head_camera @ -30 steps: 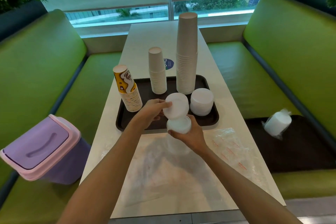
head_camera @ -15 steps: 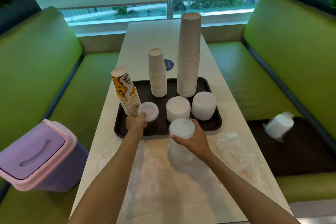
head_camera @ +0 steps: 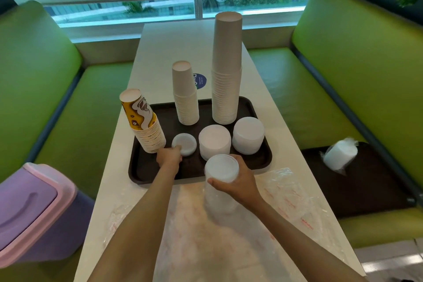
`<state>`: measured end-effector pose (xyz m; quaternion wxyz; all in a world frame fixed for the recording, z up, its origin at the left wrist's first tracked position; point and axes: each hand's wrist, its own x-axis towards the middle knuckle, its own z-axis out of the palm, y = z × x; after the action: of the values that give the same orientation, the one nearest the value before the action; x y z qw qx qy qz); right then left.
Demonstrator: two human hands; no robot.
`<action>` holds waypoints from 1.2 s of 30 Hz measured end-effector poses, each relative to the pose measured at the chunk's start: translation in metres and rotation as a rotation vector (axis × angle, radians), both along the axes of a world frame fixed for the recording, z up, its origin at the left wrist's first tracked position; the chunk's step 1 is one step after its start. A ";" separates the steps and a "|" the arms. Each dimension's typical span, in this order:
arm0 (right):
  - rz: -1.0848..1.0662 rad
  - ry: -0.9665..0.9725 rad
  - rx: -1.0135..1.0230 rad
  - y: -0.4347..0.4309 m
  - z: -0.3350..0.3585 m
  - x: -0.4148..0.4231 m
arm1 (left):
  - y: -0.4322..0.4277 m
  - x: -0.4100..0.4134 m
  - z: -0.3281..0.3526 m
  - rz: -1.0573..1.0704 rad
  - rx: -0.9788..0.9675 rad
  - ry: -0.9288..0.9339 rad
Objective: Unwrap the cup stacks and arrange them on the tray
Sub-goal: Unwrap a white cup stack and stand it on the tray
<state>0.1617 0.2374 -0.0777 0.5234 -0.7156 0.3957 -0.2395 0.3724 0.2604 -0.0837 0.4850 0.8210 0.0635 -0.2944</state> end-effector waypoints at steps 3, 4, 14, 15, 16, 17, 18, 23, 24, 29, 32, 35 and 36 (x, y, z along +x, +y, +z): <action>-0.014 0.012 -0.022 -0.002 0.001 0.001 | 0.002 0.001 -0.004 0.023 -0.007 -0.011; -0.014 0.016 -0.024 -0.002 0.002 0.001 | 0.005 0.002 -0.004 0.041 -0.018 -0.007; -0.004 0.033 -0.038 -0.001 0.004 0.002 | 0.034 0.031 -0.006 0.228 -0.314 0.120; -0.004 0.033 -0.038 -0.001 0.003 0.002 | 0.036 0.033 -0.004 0.243 -0.343 0.120; -0.004 0.030 -0.037 -0.001 0.003 0.002 | 0.037 0.036 -0.003 0.255 -0.368 0.118; -0.006 0.028 -0.035 -0.001 0.002 0.002 | 0.037 0.038 -0.001 0.265 -0.392 0.117; -0.009 0.028 -0.032 -0.002 0.001 0.002 | 0.037 0.038 0.001 0.275 -0.409 0.118; -0.018 0.027 -0.033 -0.001 -0.003 0.003 | 0.032 0.045 0.002 0.263 -0.444 0.124; -0.019 0.024 -0.034 -0.001 -0.003 0.003 | 0.030 0.047 0.001 0.253 -0.450 0.125; -0.010 0.024 -0.039 0.000 -0.002 0.005 | 0.020 0.062 0.002 0.175 -0.438 0.123; -0.012 0.020 -0.024 0.002 -0.002 0.005 | 0.010 0.070 0.005 0.134 -0.430 0.118; -0.008 0.016 -0.031 0.002 -0.002 0.004 | 0.000 0.076 0.008 0.098 -0.420 0.121; -0.005 0.013 -0.027 0.002 -0.002 0.003 | -0.002 0.077 0.009 0.088 -0.420 0.121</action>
<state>0.1648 0.2394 -0.0801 0.5105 -0.7233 0.3974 -0.2416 0.4495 0.2586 -0.0747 0.6530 0.6793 0.0657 -0.3284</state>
